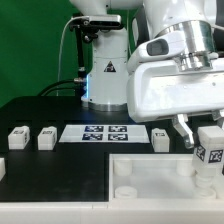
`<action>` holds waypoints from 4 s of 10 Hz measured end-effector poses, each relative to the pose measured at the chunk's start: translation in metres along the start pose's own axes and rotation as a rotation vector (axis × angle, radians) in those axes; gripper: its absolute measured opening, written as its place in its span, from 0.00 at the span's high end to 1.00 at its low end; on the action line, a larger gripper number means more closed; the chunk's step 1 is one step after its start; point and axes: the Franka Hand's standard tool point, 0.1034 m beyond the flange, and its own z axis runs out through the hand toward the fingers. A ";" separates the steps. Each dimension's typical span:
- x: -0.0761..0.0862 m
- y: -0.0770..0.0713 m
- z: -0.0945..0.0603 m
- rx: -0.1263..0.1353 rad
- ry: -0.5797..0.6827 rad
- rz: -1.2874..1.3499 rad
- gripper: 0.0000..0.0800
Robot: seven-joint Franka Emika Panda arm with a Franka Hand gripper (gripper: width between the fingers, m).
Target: Assemble one leg
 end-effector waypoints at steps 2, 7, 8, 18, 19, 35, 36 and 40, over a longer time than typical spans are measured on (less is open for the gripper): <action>-0.003 -0.003 0.005 0.002 0.004 -0.002 0.63; -0.006 0.001 0.013 -0.005 0.022 0.006 0.63; -0.008 0.003 0.014 -0.005 0.019 0.006 0.63; -0.017 0.007 0.022 -0.005 0.024 0.011 0.20; -0.017 0.007 0.022 -0.005 0.024 0.011 0.19; 0.003 0.010 0.019 0.148 -0.653 0.096 0.19; 0.003 0.010 0.020 0.148 -0.649 0.095 0.19; 0.005 0.015 0.023 0.135 -0.622 0.119 0.30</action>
Offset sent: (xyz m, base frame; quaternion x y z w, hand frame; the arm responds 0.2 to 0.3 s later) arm 0.0079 0.0019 -0.0104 -0.0029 0.0128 0.0036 0.9999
